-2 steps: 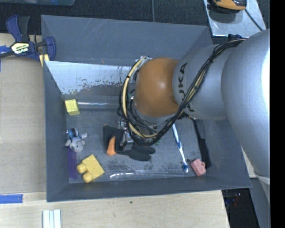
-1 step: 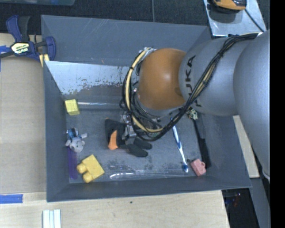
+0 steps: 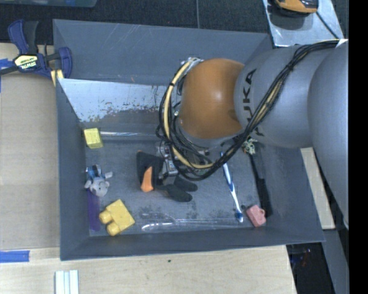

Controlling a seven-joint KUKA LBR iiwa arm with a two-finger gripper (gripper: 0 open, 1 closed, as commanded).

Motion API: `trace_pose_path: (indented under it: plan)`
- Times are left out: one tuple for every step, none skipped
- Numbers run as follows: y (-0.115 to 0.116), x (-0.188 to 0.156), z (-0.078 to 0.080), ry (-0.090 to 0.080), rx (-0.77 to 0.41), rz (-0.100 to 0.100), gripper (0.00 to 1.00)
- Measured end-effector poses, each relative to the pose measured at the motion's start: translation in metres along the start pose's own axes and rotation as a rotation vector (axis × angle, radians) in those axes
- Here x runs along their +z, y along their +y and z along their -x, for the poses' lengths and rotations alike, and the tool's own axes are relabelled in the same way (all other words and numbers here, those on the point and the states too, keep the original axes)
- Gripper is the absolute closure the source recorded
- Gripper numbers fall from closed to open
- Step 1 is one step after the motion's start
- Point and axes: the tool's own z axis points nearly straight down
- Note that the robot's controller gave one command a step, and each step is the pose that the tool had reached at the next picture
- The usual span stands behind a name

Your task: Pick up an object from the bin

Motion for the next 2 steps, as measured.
trace_pose_path:
  plan:
    - [0.0,-0.005,0.001,-0.006,0.0,0.0,1.0]
    - [0.0,-0.027,0.001,-0.002,0.001,0.0,1.0]
